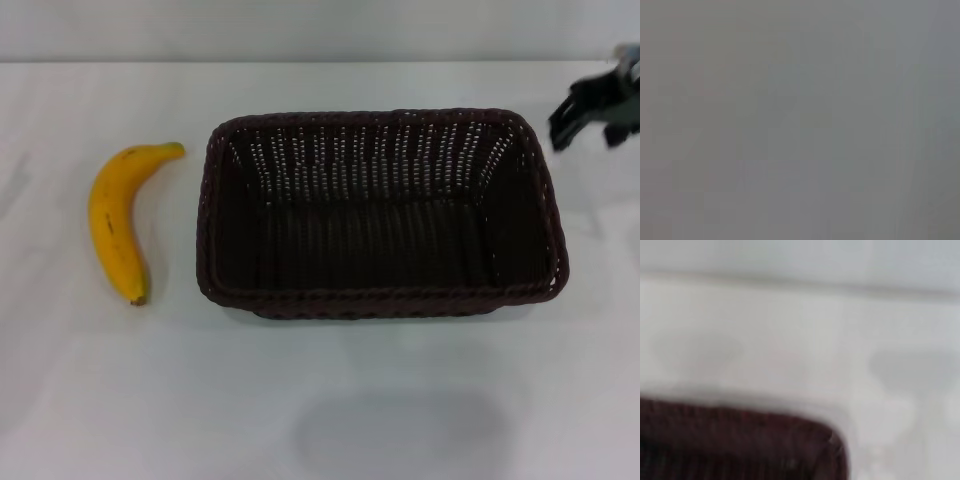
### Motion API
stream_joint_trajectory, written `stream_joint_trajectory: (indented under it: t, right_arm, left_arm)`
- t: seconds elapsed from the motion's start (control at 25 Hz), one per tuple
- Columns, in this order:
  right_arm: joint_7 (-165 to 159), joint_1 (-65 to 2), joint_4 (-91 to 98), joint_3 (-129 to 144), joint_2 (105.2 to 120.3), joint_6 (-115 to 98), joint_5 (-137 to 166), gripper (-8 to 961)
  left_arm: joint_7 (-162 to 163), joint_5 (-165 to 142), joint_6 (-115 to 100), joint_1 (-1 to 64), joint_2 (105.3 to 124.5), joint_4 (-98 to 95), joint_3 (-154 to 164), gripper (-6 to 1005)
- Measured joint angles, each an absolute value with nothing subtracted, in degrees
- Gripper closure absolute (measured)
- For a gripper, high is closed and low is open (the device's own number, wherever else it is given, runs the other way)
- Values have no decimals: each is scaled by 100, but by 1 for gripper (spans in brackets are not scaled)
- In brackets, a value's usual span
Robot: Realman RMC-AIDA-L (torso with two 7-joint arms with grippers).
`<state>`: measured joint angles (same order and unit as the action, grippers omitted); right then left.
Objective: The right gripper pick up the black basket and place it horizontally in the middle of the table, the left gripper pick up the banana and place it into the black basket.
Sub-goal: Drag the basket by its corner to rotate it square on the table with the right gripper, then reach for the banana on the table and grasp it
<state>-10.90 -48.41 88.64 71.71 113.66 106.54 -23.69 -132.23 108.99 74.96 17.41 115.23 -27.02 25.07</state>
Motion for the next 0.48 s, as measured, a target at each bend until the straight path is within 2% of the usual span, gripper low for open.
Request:
stream_joint_trajectory:
  t: [0.12, 0.2, 0.32, 0.36, 0.48]
  right_arm:
    - [-847, -4266, 9929, 7002, 11333, 10366, -2366, 408]
    - [-545, -3943, 10359, 6922, 11379, 10007, -2340, 408]
    - [302, -3037, 10850, 6979, 11518, 8633, -2277, 408]
    - [367, -2975, 10857, 6996, 11519, 8497, -2273, 408]
    - [1138, -2131, 10857, 7355, 11517, 6839, -2371, 409]
  left_arm:
    - [-12700, 10798, 7480, 1675, 11454, -2750, 2505, 128]
    - [-12287, 10590, 7401, 1661, 11403, -2834, 2507, 128]
    - [-11522, 9941, 7197, 1686, 11326, -3105, 2507, 128]
    - [-11095, 9553, 7121, 1718, 11313, -3297, 2509, 128]
    - [-9900, 8553, 7071, 1771, 11316, -3859, 2512, 128]
